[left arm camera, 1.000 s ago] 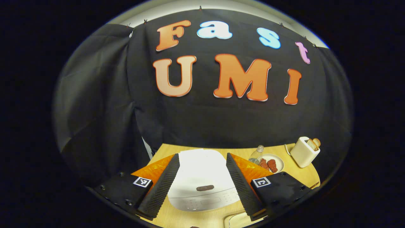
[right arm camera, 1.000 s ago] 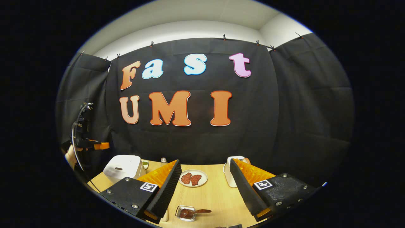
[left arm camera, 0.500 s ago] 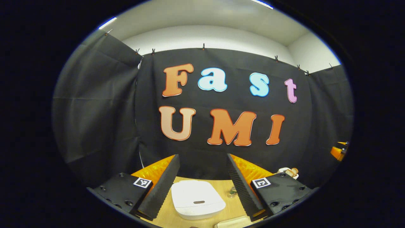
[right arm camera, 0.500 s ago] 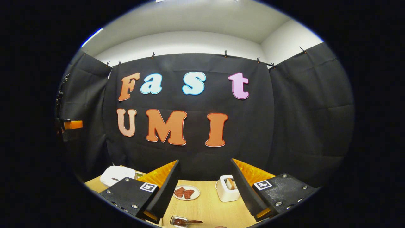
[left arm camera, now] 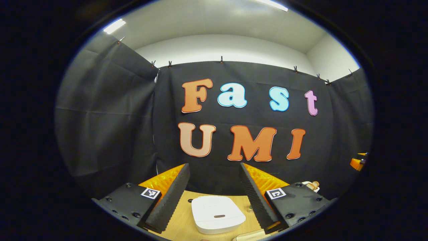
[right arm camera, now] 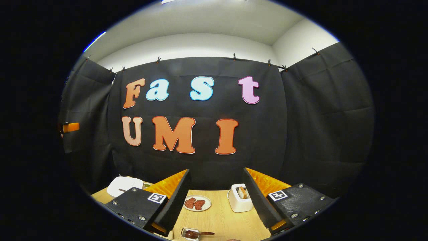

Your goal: Close the left gripper, press the button to open the rice cooker; take a wooden spoon from the chopstick holder with the right hand, scoop a spoonful of rice and pour it into the rice cooker, then put the wooden spoon back into the chopstick holder.

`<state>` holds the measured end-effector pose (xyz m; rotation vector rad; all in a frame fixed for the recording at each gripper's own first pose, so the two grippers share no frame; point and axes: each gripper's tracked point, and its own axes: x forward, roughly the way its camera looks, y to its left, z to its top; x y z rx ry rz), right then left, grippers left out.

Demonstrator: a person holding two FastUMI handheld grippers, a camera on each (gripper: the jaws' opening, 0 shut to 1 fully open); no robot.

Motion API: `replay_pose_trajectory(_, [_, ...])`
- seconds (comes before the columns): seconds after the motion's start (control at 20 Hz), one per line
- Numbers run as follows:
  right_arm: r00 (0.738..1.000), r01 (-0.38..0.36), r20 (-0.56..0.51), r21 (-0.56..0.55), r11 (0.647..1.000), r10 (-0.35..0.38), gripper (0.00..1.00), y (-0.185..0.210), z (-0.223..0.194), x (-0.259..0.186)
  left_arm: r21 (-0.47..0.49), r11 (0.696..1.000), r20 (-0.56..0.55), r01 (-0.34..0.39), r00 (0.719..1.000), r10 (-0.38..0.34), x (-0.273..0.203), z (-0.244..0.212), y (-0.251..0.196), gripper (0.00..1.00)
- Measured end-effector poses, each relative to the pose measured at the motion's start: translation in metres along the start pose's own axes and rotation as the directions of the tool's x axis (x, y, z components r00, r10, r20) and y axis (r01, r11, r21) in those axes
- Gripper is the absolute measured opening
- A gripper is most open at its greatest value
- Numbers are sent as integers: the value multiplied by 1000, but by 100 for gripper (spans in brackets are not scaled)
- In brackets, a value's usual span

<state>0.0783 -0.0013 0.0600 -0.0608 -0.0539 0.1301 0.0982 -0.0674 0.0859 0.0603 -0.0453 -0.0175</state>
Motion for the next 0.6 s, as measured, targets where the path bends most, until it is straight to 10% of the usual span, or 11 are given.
replay_pose_trajectory(0.6, [999,22,-37,28,999,-21,95,-21,-17,-11,12,999,-17,36,999,-35,-4,-10,-26,98])
